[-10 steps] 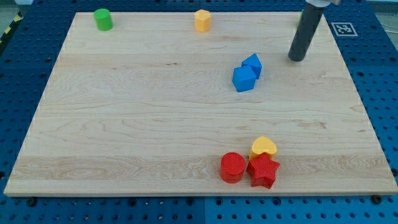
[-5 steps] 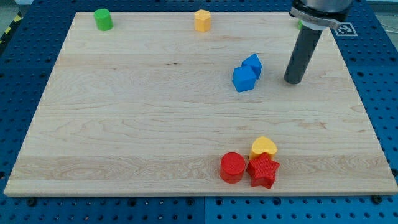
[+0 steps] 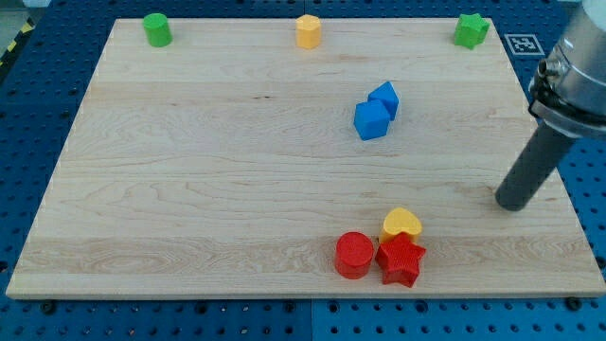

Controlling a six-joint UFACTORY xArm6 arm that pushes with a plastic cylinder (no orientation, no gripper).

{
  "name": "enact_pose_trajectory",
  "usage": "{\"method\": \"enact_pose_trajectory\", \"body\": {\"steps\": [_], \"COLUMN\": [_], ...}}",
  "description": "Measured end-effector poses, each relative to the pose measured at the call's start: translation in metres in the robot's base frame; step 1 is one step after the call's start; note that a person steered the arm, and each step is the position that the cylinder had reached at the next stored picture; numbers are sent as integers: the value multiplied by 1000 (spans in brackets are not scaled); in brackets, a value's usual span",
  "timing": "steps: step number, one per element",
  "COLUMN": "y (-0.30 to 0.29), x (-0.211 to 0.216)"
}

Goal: Move the arm to the right of the red star

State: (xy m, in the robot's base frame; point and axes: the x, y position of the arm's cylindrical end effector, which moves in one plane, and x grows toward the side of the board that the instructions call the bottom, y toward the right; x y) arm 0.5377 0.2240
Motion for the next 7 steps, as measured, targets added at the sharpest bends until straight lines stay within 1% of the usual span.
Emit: {"method": "enact_pose_trajectory", "body": {"steps": [1, 3, 5, 6, 7], "y": [-1, -1, -1, -1, -3], "x": [24, 34, 35, 42, 60]}}
